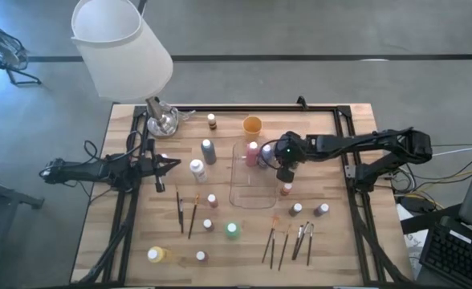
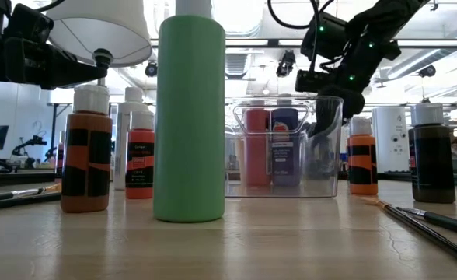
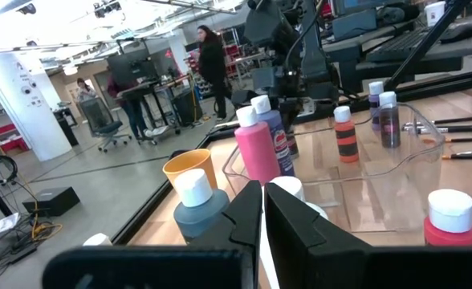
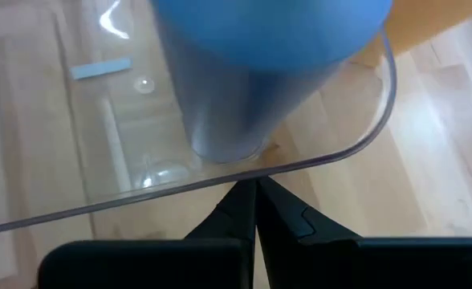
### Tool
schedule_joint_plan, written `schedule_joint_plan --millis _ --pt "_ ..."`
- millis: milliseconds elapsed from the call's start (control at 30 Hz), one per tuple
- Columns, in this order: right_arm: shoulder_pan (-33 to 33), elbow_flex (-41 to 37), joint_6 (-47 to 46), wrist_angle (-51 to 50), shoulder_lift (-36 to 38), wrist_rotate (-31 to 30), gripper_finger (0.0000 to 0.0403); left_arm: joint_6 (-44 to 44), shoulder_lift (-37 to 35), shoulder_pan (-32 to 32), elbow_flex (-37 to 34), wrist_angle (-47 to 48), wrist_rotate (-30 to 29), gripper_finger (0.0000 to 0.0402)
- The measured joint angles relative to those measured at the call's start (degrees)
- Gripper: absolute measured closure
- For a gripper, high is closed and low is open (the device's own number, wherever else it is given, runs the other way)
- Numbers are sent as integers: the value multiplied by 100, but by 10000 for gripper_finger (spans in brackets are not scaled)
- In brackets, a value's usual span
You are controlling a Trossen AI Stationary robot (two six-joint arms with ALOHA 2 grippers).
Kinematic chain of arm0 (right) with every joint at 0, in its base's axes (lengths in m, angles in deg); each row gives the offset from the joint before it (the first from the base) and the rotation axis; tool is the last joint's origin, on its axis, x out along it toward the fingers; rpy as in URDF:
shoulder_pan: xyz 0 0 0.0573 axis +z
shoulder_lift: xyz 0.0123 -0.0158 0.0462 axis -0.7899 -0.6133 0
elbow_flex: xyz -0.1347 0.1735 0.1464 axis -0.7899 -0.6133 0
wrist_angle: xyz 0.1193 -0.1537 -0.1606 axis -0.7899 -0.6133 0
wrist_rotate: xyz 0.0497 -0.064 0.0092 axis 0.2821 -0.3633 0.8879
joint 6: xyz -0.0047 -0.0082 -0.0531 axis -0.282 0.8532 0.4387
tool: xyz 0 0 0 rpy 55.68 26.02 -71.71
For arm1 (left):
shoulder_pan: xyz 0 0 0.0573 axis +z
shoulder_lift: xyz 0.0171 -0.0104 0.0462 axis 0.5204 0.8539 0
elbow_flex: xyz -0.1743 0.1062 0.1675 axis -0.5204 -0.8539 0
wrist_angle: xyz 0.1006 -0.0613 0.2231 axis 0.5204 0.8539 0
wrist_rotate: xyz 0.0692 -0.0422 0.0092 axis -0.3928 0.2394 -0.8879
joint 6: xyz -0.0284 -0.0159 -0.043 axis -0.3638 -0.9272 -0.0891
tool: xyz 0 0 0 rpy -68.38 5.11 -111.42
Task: Pick & Place Paint Supplies
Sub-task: Adjust the transparent bin
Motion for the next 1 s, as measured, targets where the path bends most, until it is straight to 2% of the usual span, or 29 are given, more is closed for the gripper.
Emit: schedule_joint_plan --millis 533,700,1000 --pt "148 4 -120 179 0 72 395 -2 0 0 1 -1 0 378" --pt "169 7 -276 -23 2 274 395 -2 1 0 -1 1 0 378" --pt "603 7 -562 -100 2 465 395 -2 2 0 1 1 0 378"
